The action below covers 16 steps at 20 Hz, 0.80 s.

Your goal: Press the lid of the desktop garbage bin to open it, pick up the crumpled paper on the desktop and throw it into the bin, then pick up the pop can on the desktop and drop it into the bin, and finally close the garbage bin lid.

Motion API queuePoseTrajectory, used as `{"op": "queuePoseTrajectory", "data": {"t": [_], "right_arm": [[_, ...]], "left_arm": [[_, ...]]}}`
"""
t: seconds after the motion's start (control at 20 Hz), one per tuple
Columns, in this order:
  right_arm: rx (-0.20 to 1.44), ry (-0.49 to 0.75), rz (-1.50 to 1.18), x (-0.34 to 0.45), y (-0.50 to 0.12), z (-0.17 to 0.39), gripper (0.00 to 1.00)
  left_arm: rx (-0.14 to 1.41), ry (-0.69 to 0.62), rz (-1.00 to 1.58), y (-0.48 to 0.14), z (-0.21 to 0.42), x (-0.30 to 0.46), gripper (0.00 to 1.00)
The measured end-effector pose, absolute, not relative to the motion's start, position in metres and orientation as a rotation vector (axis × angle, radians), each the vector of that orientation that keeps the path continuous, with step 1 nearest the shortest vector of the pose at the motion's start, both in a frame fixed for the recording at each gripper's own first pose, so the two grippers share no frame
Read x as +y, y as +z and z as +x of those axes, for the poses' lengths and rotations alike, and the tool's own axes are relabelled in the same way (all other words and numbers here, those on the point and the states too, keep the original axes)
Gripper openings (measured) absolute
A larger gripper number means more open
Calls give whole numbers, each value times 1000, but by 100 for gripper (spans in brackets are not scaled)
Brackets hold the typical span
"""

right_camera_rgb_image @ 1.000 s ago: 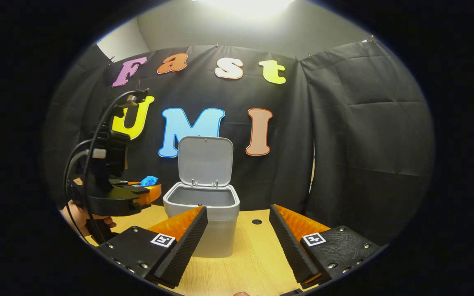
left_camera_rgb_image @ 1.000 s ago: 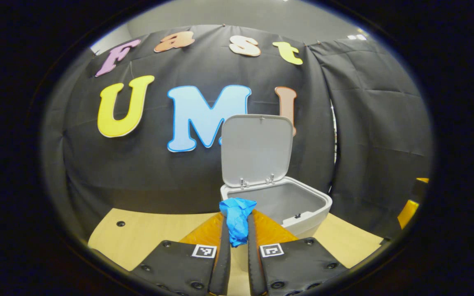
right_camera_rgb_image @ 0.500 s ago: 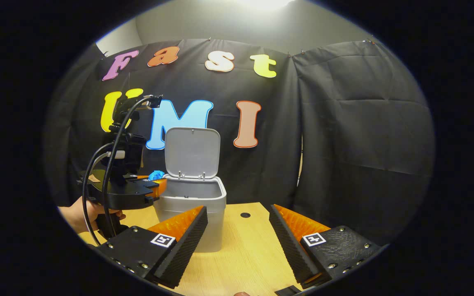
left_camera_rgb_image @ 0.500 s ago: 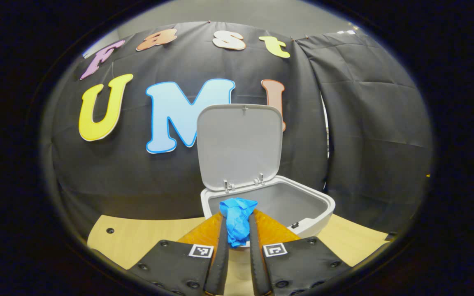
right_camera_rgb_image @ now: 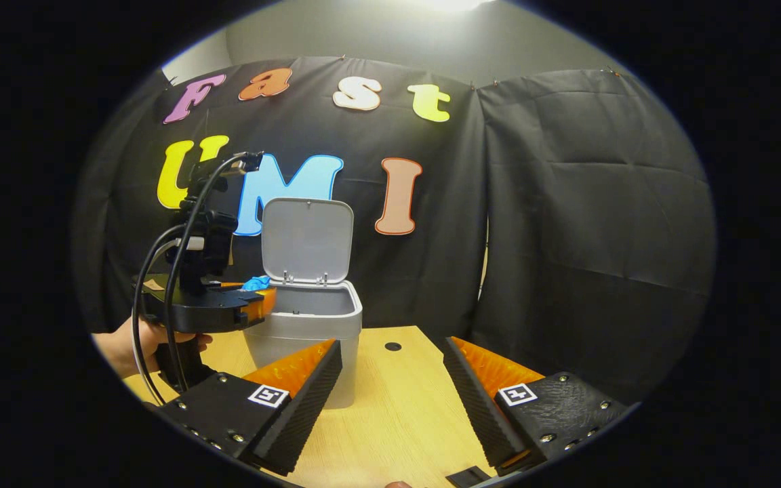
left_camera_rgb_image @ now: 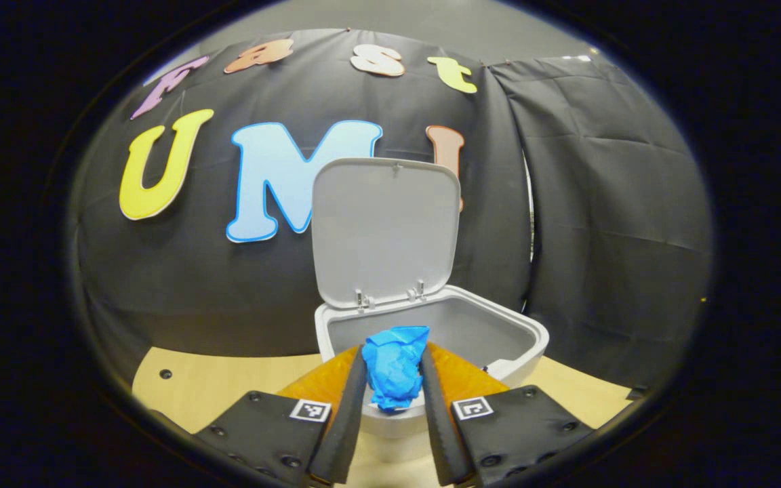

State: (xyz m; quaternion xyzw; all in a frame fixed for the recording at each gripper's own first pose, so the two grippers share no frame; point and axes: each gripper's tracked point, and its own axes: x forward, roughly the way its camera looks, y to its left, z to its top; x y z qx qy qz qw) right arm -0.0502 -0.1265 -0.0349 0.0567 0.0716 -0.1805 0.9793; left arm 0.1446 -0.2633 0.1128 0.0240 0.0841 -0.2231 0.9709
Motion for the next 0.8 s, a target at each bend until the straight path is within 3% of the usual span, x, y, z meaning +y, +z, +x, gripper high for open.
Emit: {"op": "queuePoseTrajectory", "data": {"t": [0.6, 0.8], "right_arm": [[120, -306, 113, -113, -32, -46, 96], [102, -255, 118, -100, -29, -44, 94]], "left_arm": [[100, -465, 22, 134, 115, -255, 90], [79, -439, 5, 141, 97, -238, 90]]}}
